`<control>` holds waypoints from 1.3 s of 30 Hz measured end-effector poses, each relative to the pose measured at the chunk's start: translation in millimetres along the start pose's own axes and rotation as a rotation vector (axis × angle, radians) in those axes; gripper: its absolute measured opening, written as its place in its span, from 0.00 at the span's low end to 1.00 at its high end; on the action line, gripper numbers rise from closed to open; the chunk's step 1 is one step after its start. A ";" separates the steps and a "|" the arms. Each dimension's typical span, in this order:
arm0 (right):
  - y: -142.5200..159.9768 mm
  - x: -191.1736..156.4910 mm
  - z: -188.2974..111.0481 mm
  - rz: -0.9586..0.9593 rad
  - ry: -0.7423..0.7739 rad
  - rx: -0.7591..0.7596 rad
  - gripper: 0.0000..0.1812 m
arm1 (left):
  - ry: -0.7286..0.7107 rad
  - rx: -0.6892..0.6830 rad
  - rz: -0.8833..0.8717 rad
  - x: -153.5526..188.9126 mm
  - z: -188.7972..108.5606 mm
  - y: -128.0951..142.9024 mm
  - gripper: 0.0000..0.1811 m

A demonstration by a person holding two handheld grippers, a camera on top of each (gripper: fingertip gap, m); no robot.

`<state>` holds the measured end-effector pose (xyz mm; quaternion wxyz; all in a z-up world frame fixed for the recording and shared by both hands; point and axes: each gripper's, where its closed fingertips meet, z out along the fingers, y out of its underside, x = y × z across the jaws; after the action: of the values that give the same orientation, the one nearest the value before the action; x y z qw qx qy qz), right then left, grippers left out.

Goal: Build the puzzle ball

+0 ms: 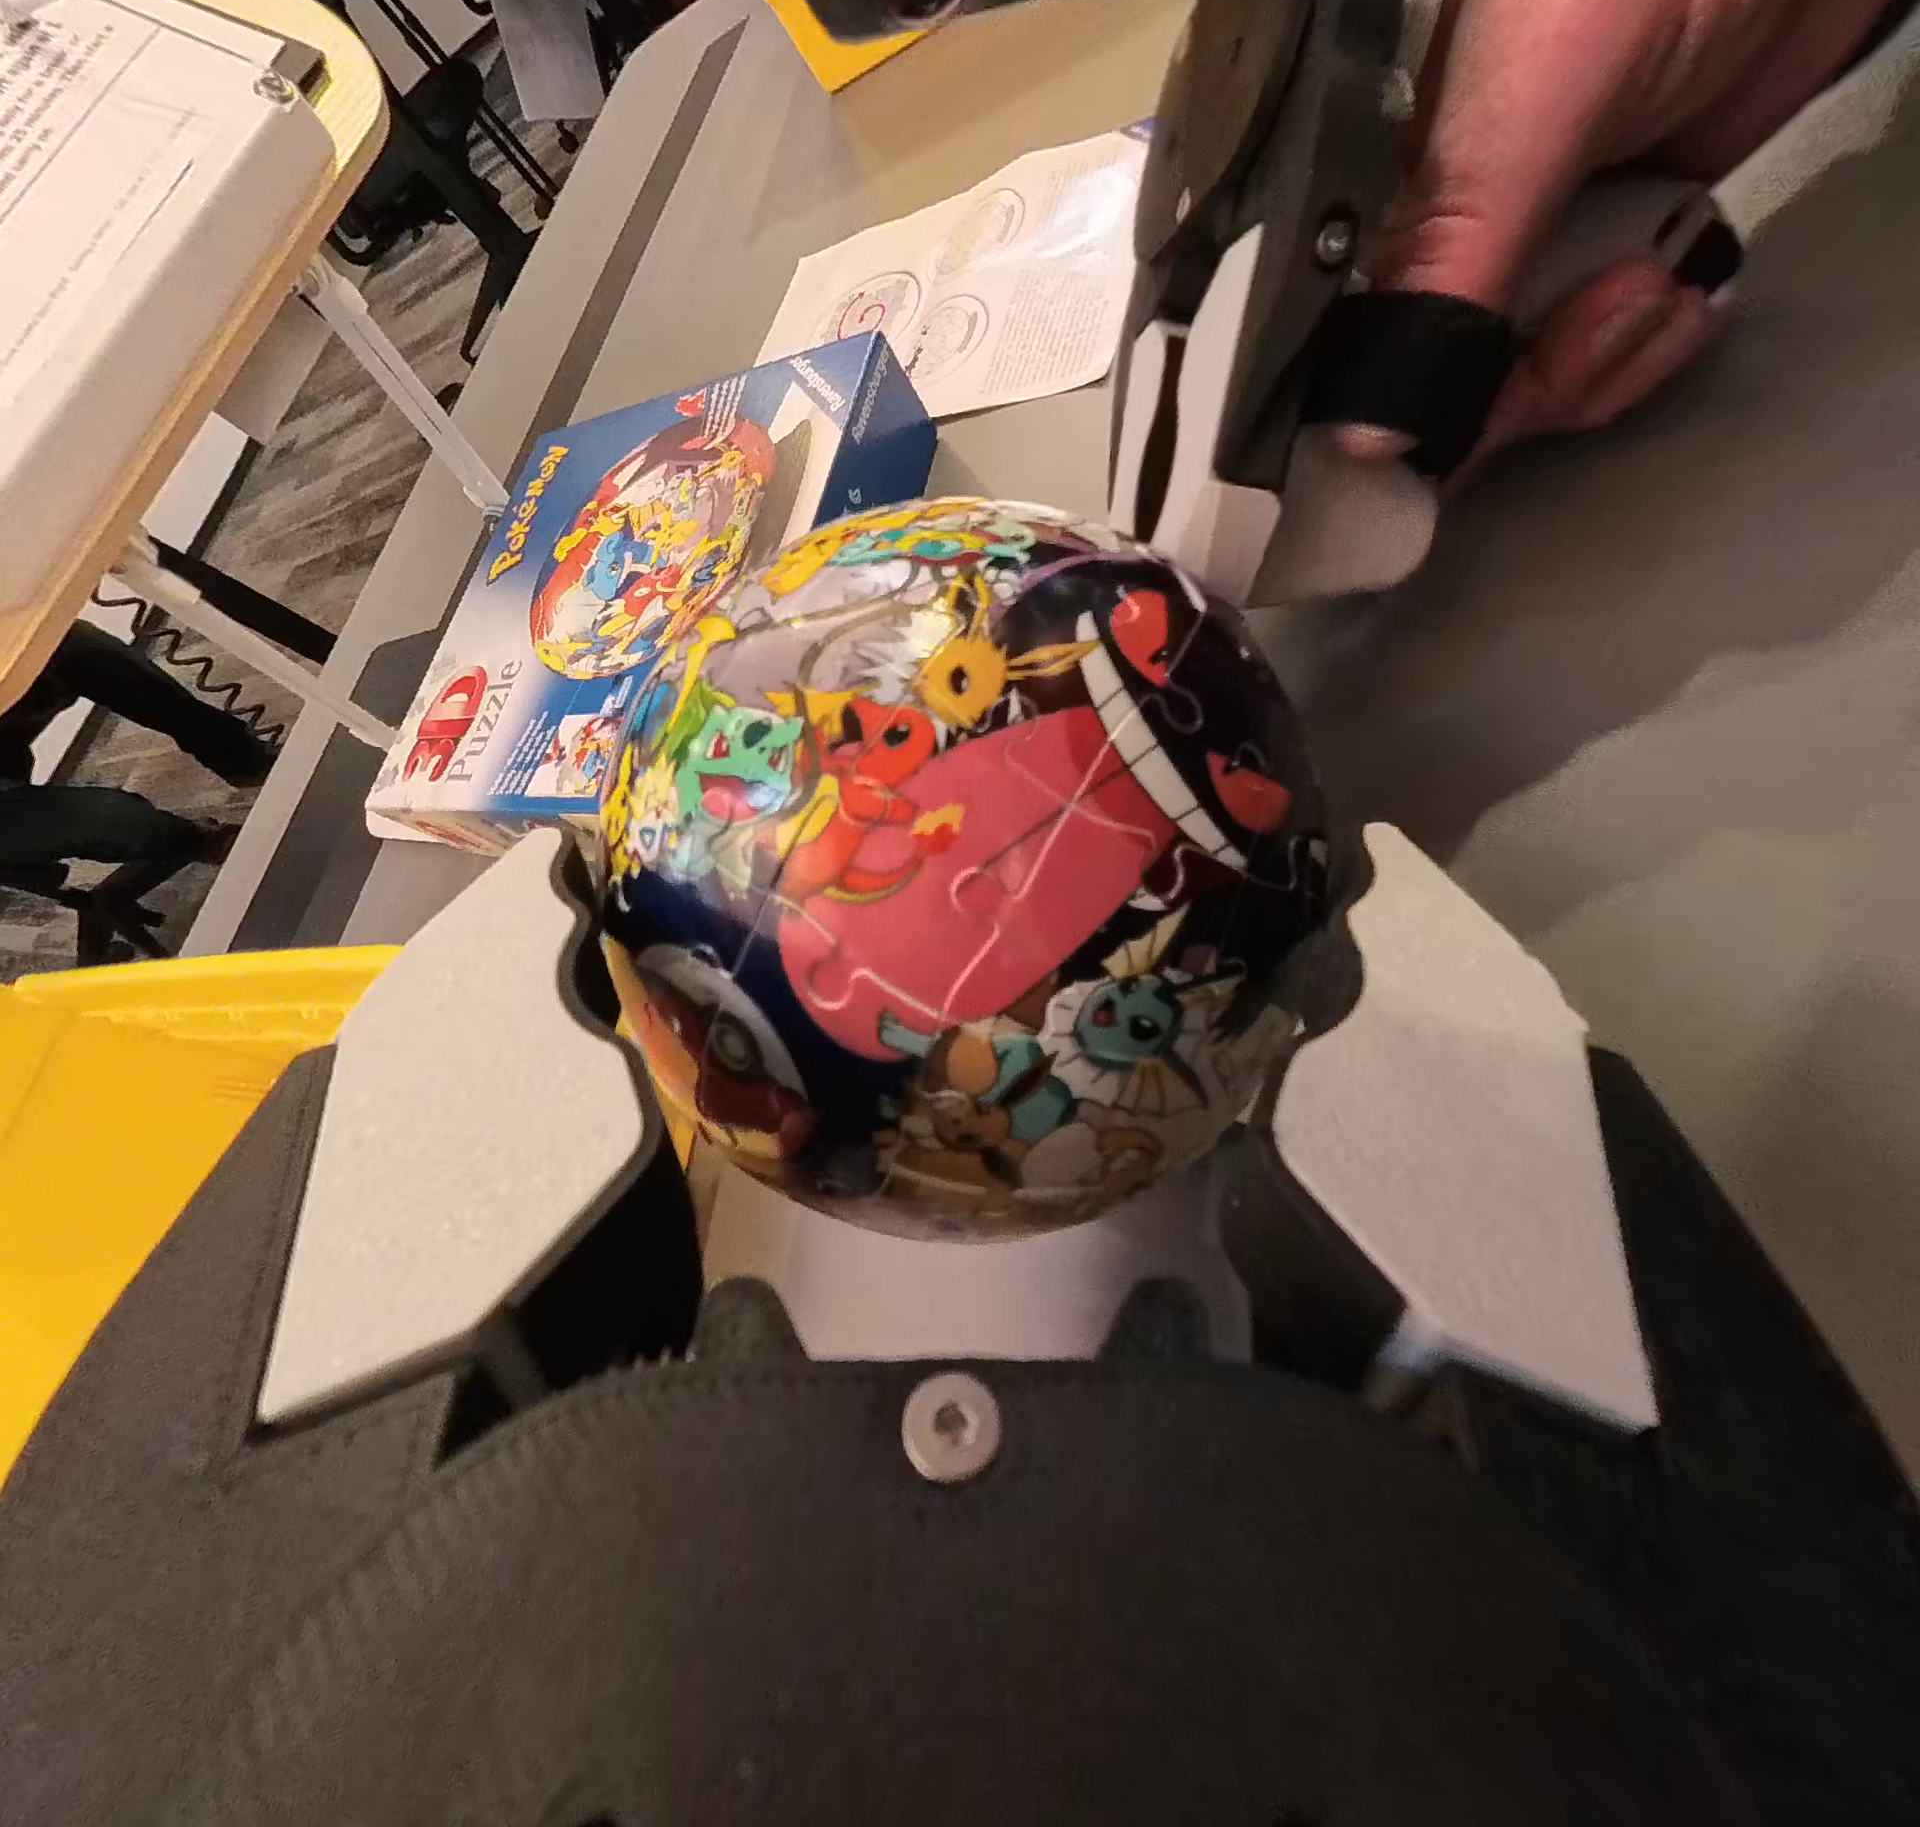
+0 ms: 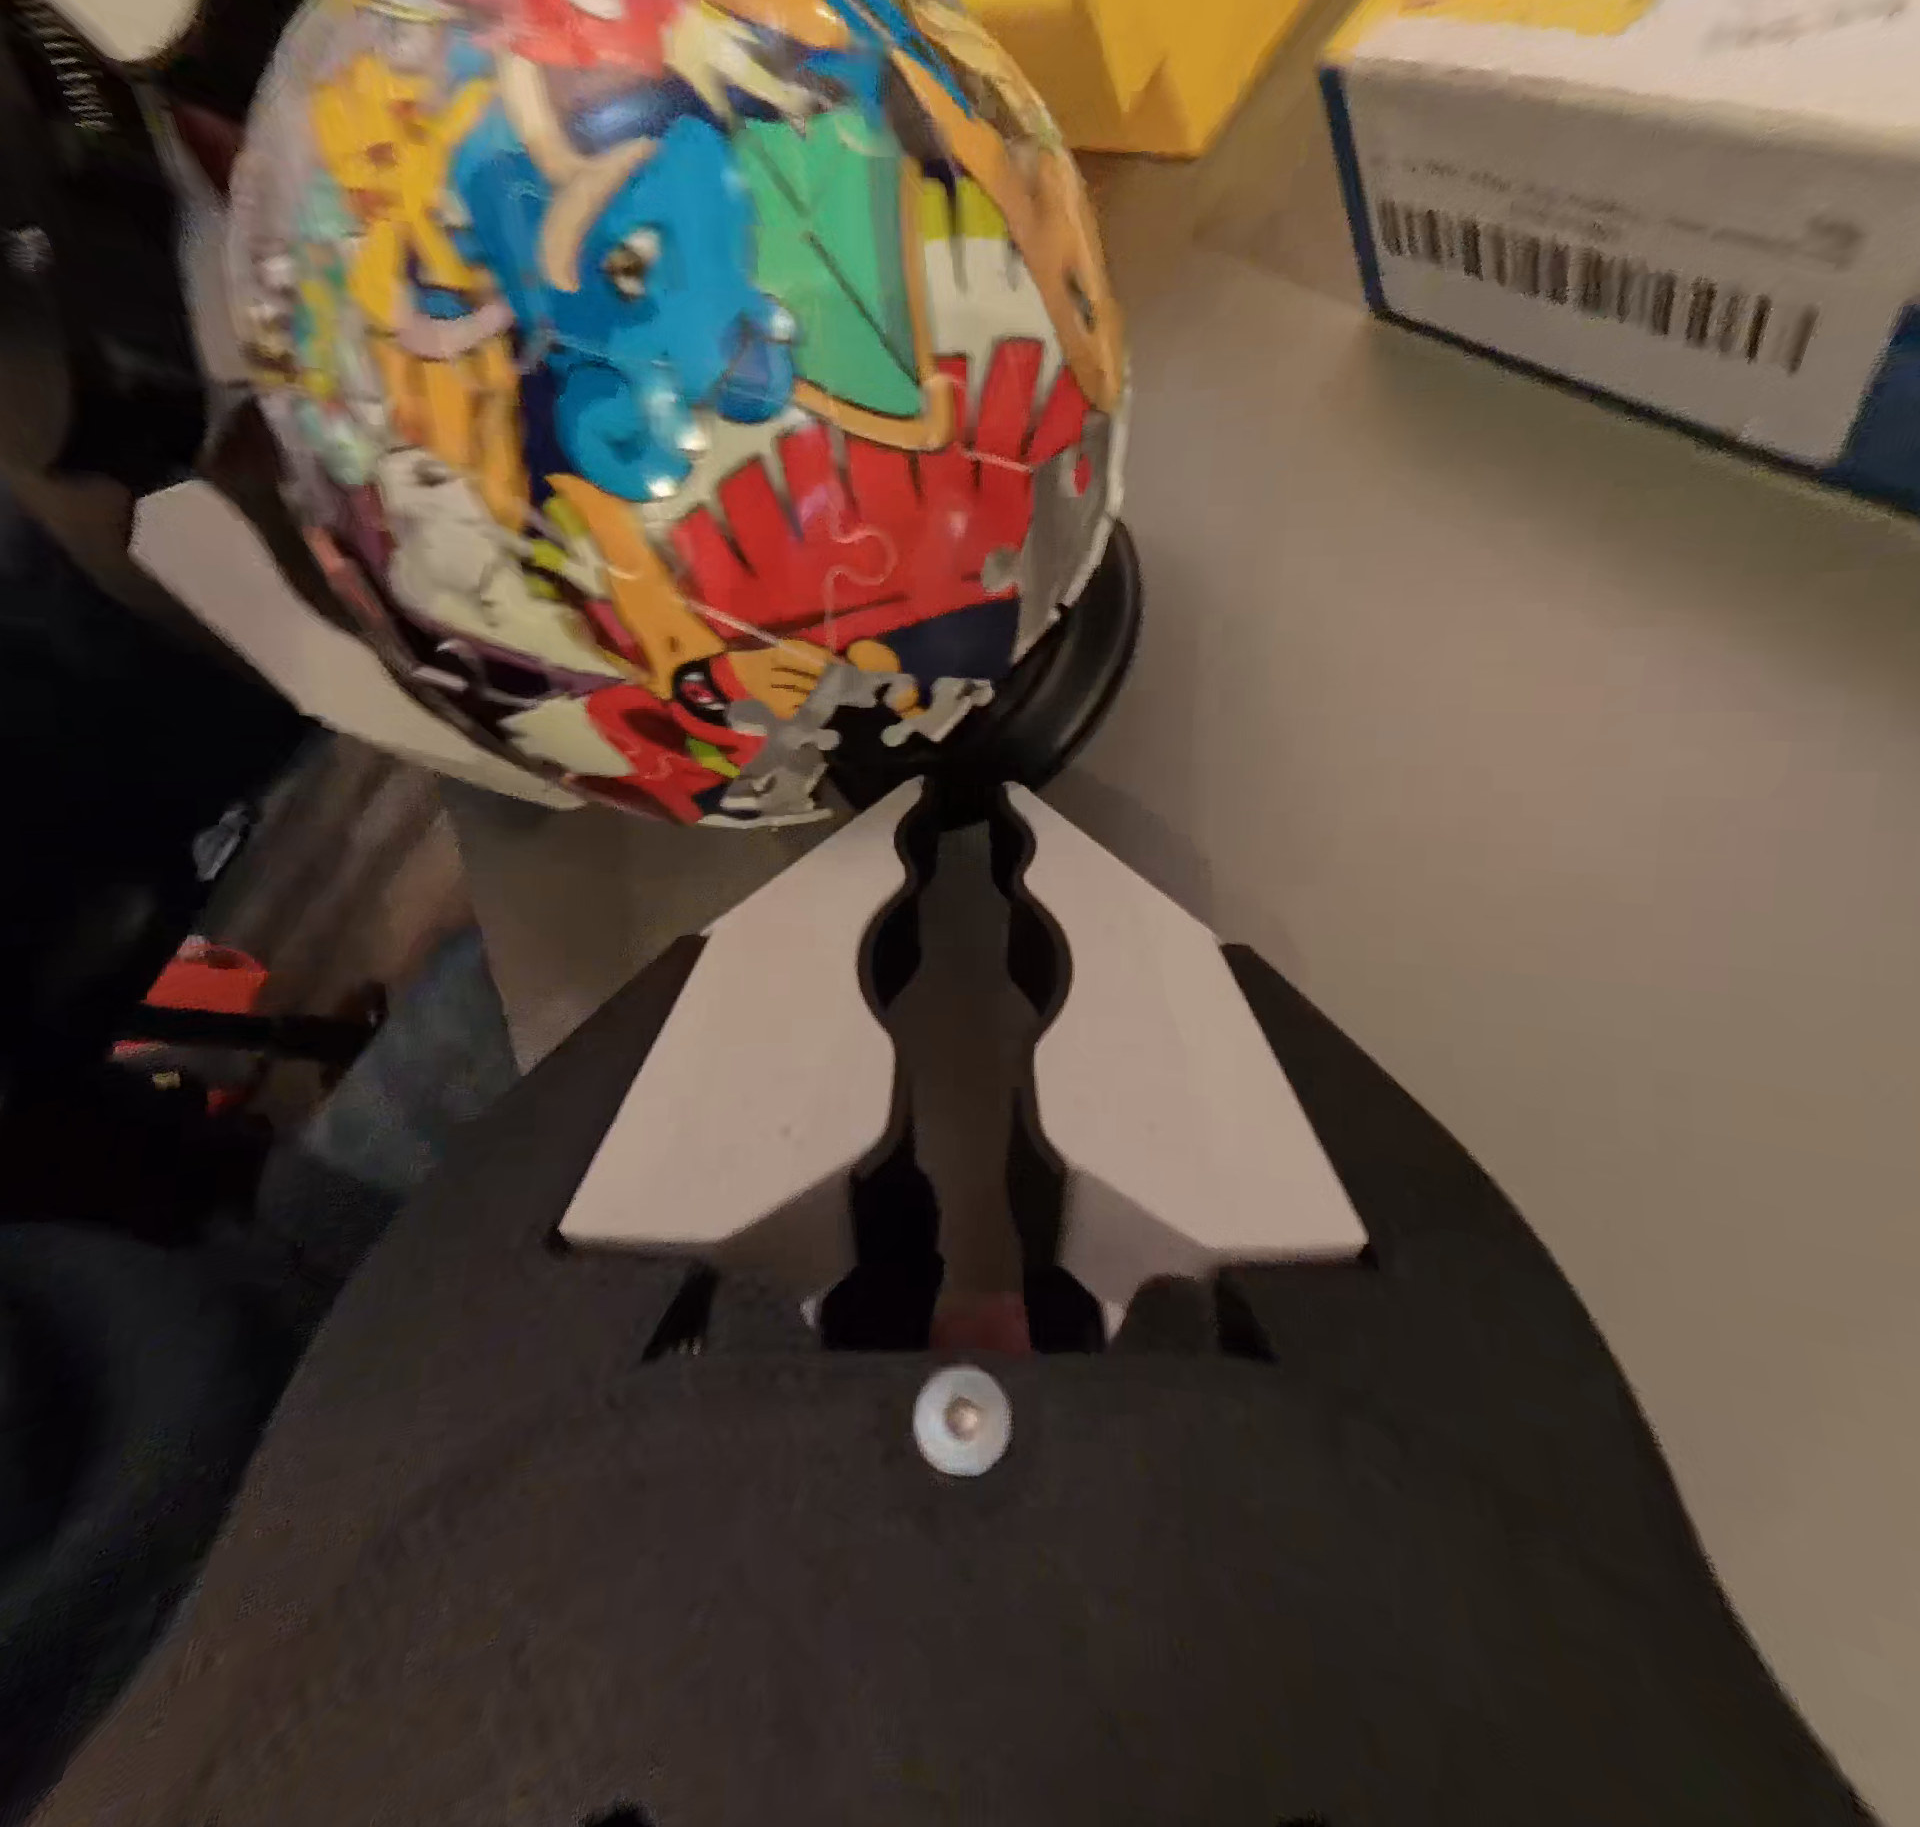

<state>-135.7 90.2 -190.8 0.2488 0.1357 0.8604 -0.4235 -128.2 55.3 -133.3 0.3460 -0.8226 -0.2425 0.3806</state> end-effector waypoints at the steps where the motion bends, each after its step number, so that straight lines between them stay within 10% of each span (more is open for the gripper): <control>1: -3.4 -3.9 -1.7 -0.041 -0.030 0.010 0.05 | 0.006 0.004 0.002 0.8 -0.6 0.1 0.71; 22: -11.7 15.8 -30.9 -0.486 -0.142 -0.079 0.05 | 0.012 -0.027 0.052 -2.2 -4.6 1.5 0.71; 31: 5.6 -3.4 -28.7 -0.833 -0.309 -0.129 0.38 | 0.018 -0.023 0.007 -4.4 -7.3 5.3 0.71; 39: 2.6 -14.1 -19.7 -0.949 -0.417 -0.133 0.41 | 0.026 0.006 -0.106 -9.6 -9.6 9.0 0.71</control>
<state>-128.9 107.1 -174.6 0.2036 -0.3722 0.7845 -0.4523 -125.0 39.5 -131.1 0.3714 -0.8124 -0.2800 0.3515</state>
